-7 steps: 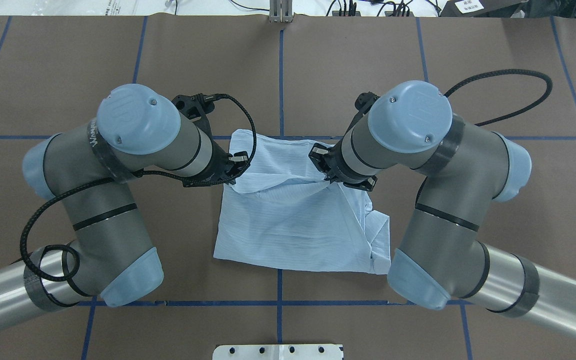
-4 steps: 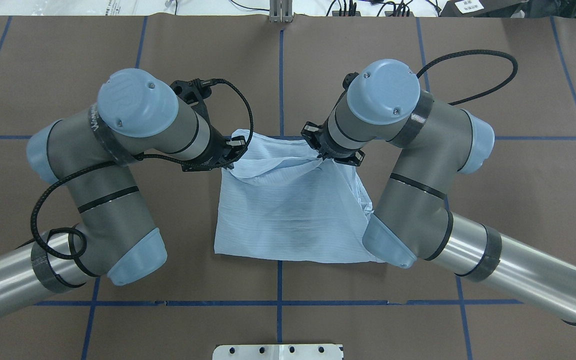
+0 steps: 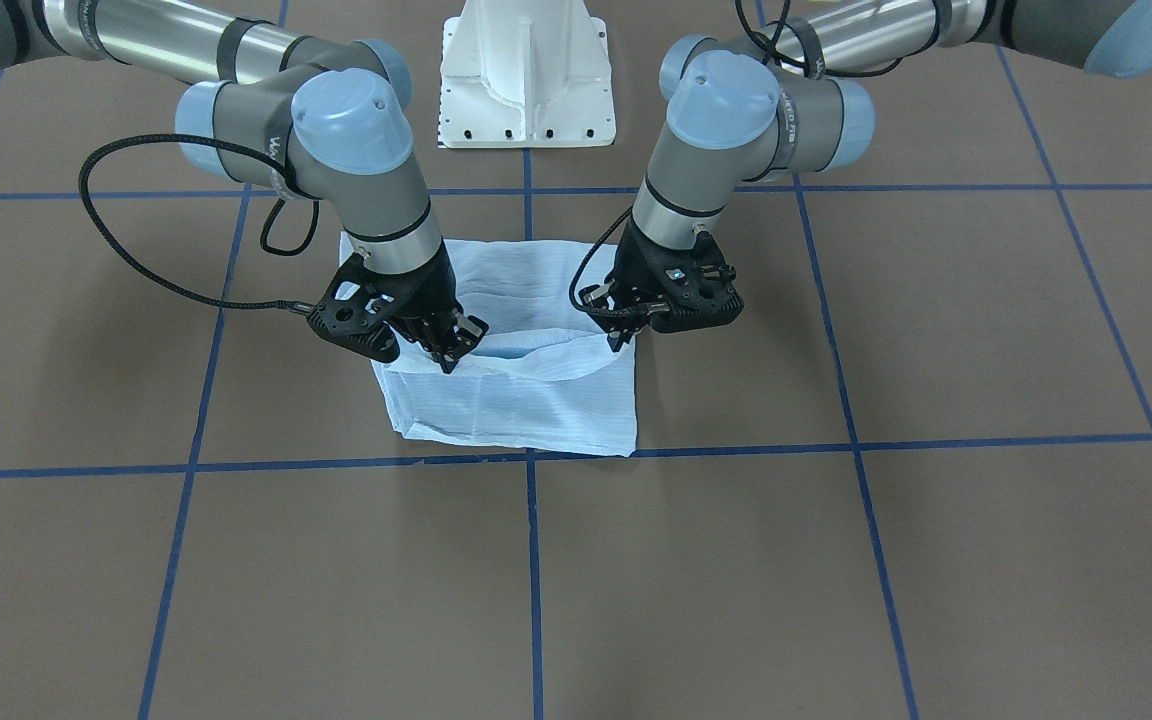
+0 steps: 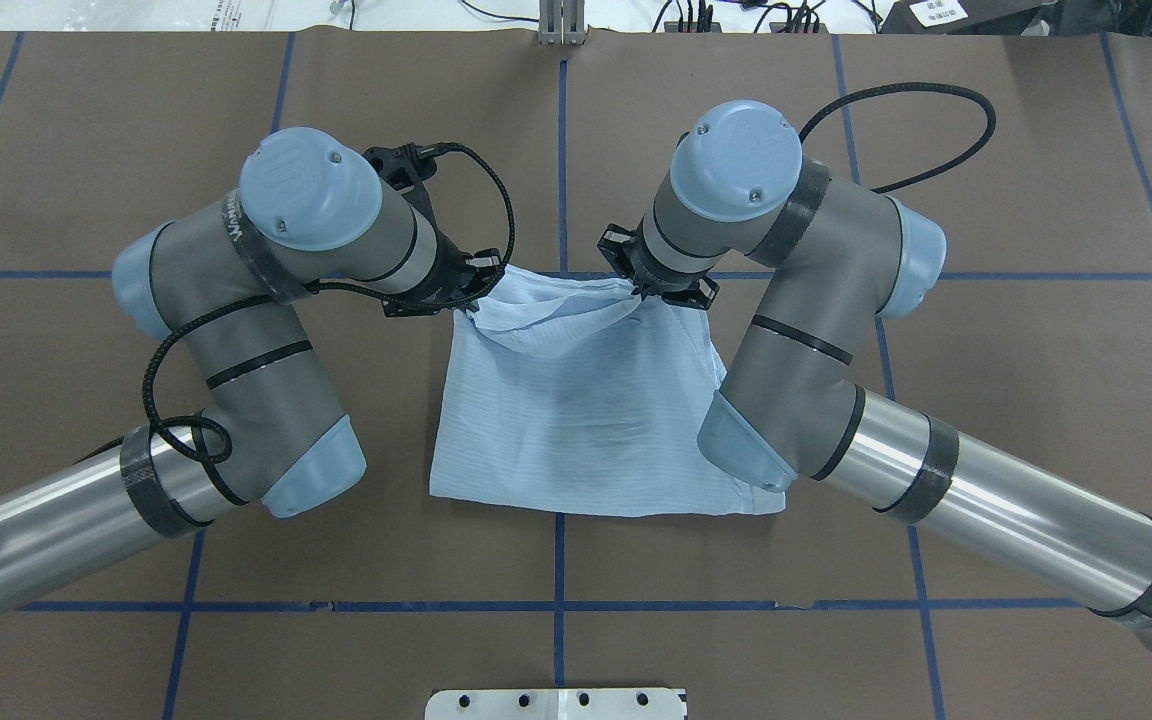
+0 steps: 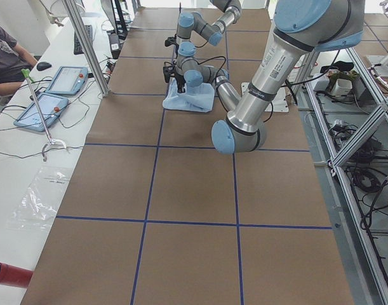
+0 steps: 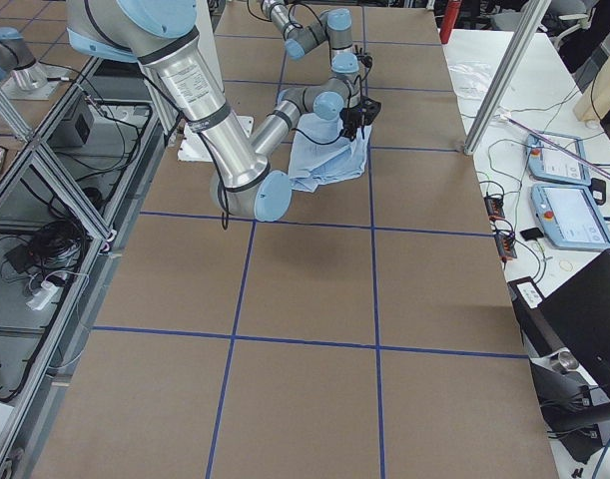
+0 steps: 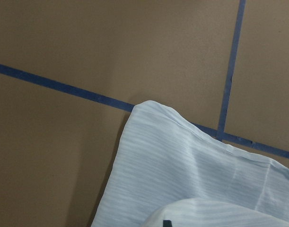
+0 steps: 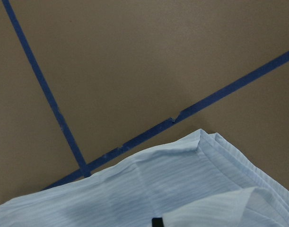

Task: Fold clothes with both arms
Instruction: 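Lay the folded edge on the far side and open both grippers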

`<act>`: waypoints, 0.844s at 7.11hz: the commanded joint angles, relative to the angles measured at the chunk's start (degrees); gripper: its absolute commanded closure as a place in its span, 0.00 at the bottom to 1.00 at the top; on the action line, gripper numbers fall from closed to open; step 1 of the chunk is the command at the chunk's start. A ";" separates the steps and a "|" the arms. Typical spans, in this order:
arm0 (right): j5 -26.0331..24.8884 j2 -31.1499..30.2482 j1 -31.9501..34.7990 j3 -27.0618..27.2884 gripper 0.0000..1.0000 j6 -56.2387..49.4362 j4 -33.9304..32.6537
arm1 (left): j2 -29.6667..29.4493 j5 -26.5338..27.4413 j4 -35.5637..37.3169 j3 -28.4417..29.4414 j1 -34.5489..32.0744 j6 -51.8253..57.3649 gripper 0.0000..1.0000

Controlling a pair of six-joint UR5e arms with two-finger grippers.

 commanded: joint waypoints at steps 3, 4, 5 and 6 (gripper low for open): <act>0.07 1.74 1.14 -7.47 1.00 -0.02 5.77 | -1.77 0.00 -6.56 7.59 -1.55 0.15 1.00; 0.16 1.92 1.15 -7.83 1.00 -0.02 5.86 | -1.77 0.00 -6.66 7.59 -1.55 0.15 1.00; 0.50 2.01 1.15 -7.84 1.00 0.24 5.95 | -1.86 0.00 -6.66 7.77 -1.55 0.06 1.00; 0.51 2.10 1.15 -8.19 0.22 0.15 5.95 | -1.86 0.09 -6.66 7.77 -1.55 -0.29 0.37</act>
